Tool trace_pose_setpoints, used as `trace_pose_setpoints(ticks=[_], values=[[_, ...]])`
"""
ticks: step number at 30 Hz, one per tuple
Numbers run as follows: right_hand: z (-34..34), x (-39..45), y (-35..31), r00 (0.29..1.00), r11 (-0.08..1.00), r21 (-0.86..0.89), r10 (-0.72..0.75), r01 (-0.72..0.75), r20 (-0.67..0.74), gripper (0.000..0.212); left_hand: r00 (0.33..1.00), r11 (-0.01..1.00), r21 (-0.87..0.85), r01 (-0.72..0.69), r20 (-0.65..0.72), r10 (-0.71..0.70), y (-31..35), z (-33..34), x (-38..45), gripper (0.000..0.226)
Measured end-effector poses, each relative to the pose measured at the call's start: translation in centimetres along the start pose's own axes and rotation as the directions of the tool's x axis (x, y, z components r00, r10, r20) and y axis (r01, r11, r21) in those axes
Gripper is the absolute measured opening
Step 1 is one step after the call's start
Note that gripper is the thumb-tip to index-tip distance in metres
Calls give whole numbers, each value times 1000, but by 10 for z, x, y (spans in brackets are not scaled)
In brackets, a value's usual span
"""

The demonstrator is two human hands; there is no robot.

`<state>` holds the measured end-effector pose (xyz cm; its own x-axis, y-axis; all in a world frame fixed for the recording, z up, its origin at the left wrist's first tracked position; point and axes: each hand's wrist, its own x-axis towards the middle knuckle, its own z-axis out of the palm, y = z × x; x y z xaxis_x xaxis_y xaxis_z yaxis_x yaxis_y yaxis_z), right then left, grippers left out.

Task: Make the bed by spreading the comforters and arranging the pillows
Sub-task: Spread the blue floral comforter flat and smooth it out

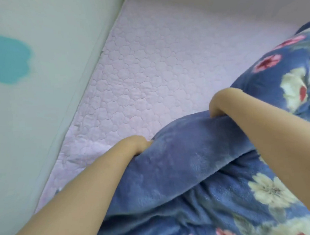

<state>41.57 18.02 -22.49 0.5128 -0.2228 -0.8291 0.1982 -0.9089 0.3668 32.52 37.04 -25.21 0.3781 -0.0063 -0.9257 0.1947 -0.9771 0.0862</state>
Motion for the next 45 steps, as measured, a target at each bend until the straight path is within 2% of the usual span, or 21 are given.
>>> trace_pose_setpoints(ticks=[3, 5, 7, 9, 12, 14, 16, 18, 21, 25, 27, 28, 29, 30, 31, 33, 34, 36, 40, 42, 45], values=[[16, 2, -18, 981, 984, -162, 38, -70, -190, 39, 995, 997, 70, 11, -104, -4, -1, 0, 9, 60], [33, 12, -24, 951, 976, -215, -108, 45, -290, 44, 1000, 1000, -29, -7, 17, 8, -3, 4, 10, 64], [41, 17, -22, 955, 960, -203, -233, 195, -184, 44, 987, 962, -273, 30, 162, 15, -3, 16, 5, 72], [37, 14, -17, 957, 957, -168, -258, 236, -130, 36, 985, 863, -498, 82, 174, 7, -5, 31, -1, 81], [33, -2, -17, 940, 957, -178, -266, 230, -212, 29, 994, 596, -798, 87, 107, -2, -18, 46, -10, 71], [29, -14, -11, 912, 970, -84, -241, 226, -331, 27, 999, 434, -900, -35, -22, 35, -26, 37, -14, 48], [12, -38, 2, 844, 963, 110, -158, 247, -513, 20, 959, 421, -869, -262, -284, 9, -31, 6, -28, 20], [-21, -62, 16, 704, 919, 254, -35, 302, -709, 15, 805, 573, -675, -464, -592, -46, -31, -43, -48, 21], [-78, -96, 30, 404, 846, 313, 128, 432, -906, 22, 429, 731, -358, -581, -898, -98, -30, -106, -82, 40], [-119, -126, 50, -83, 765, 254, 371, 592, -925, 27, -180, 862, -9, -508, -977, -116, -33, -144, -109, 30], [-110, -121, 47, -248, 787, 173, 383, 592, -890, 20, -338, 920, 106, -377, -941, -30, -38, -143, -101, 26], [-100, -112, 39, -259, 819, 179, 367, 545, -894, 20, -363, 940, 128, -317, -932, 4, -40, -136, -90, 29], [-86, -91, 29, -215, 849, 197, 337, 490, -917, 23, -346, 956, 123, -265, -938, 25, -44, -129, -75, 32], [-70, -69, 17, -79, 876, 205, 264, 436, -961, 29, -256, 972, 63, -226, -967, 3, -45, -121, -57, 32], [-54, -47, 3, 124, 893, 189, 150, 409, -981, 36, -93, 982, -33, -184, -994, -51, -47, -114, -42, 33], [-23, -15, -22, 540, 882, 161, -119, 443, -833, 50, 353, 974, -220, 53, -908, -224, -51, -94, -16, 45], [-9, -3, -30, 674, 893, 137, -214, 428, -707, 52, 473, 962, -228, 152, -838, -273, -55, -84, -4, 50], [6, 17, -35, 833, 921, 95, -293, 378, -469, 66, 591, 961, -198, 192, -759, -274, -61, -69, 16, 51], [-10, 37, -32, 856, 908, 110, -334, 405, -394, 50, 619, 996, -71, 46, -781, -84, -57, -66, 50, 47], [-30, 33, -26, 812, 901, 93, -333, 424, -479, 36, 555, 994, -58, -95, -832, 5, -49, -74, 61, 50], [-66, 44, -5, 672, 909, 163, -154, 385, -724, 28, 451, 963, -97, -251, -892, 27, -25, -99, 84, 53]])
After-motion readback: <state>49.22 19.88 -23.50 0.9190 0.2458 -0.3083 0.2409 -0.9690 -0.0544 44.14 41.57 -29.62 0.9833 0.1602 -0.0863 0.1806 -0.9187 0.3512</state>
